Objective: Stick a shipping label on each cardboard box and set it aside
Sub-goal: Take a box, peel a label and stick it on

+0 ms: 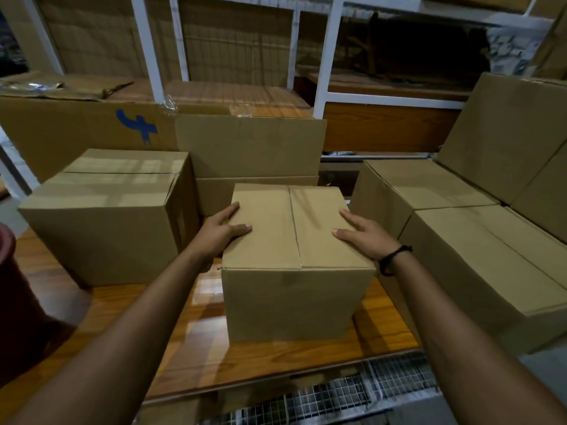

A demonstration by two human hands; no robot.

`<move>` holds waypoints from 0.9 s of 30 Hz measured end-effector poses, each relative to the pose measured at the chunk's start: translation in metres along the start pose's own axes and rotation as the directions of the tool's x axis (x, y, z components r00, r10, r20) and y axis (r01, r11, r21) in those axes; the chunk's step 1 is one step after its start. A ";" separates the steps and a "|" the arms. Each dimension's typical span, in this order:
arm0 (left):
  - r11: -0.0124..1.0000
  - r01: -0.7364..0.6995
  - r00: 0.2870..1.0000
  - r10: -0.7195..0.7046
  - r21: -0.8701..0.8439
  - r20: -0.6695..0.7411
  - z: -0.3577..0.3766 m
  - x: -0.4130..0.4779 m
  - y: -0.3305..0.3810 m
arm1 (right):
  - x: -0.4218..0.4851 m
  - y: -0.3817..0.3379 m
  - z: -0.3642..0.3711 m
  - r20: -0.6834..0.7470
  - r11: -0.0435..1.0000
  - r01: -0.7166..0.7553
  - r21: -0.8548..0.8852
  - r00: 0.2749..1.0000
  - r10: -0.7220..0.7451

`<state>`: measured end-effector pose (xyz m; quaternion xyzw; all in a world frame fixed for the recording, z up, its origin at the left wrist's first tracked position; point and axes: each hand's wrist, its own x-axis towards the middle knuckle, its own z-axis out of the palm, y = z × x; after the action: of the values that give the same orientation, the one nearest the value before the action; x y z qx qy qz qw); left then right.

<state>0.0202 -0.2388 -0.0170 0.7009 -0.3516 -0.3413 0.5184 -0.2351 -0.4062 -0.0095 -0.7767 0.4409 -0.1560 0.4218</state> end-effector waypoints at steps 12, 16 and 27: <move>1.000 0.022 0.996 -0.023 -0.013 -0.084 0.003 0.025 0.019 | 0.036 -0.027 -0.012 0.013 0.997 -0.076 -0.009 0.997 0.076; 0.995 0.100 0.995 -0.100 0.013 0.012 0.004 0.044 0.028 | 0.050 -0.029 -0.006 0.012 0.993 -0.115 -0.027 0.993 0.115; 0.957 -0.278 0.951 0.263 -0.081 -0.161 0.005 0.026 0.035 | 0.007 -0.024 -0.013 -0.310 0.983 0.178 0.053 0.938 -0.154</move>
<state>0.0245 -0.2708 0.0123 0.6420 -0.3868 -0.2315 0.6201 -0.2262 -0.4121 0.0160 -0.7603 0.4269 -0.3264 0.3649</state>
